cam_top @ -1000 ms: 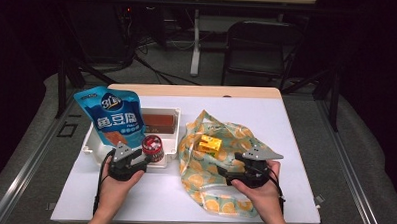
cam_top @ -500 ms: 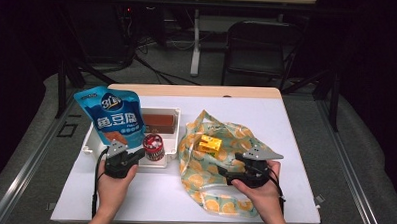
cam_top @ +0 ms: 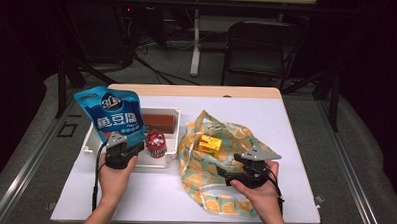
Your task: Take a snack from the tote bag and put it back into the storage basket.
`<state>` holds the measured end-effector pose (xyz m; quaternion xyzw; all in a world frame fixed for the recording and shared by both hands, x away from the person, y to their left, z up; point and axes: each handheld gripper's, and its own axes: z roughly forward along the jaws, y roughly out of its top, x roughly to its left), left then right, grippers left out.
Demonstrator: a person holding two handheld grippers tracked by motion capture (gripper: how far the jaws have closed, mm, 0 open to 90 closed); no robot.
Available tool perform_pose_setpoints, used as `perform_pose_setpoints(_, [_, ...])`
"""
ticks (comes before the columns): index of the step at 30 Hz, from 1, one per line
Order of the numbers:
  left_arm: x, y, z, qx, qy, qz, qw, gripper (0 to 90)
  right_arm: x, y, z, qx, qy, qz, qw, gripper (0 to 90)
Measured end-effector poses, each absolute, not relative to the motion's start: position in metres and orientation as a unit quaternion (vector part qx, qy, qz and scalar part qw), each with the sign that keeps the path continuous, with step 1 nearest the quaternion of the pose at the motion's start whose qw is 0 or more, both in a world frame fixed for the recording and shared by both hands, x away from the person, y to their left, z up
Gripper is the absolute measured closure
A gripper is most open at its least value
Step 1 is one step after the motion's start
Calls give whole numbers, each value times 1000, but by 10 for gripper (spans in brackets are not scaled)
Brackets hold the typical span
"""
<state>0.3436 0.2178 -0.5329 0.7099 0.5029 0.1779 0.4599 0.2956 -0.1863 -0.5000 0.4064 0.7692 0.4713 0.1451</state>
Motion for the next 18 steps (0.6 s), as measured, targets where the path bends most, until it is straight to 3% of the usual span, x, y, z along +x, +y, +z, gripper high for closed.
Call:
perform_pose_setpoints(6, [336,206,-537,728,487,169,453,900,296,-188,-500,409,763,478,148,201])
perform_pose_setpoints(18, [369,206,-540,697,545,164,436,900,296,-188,-500,409,762,479,150,204])
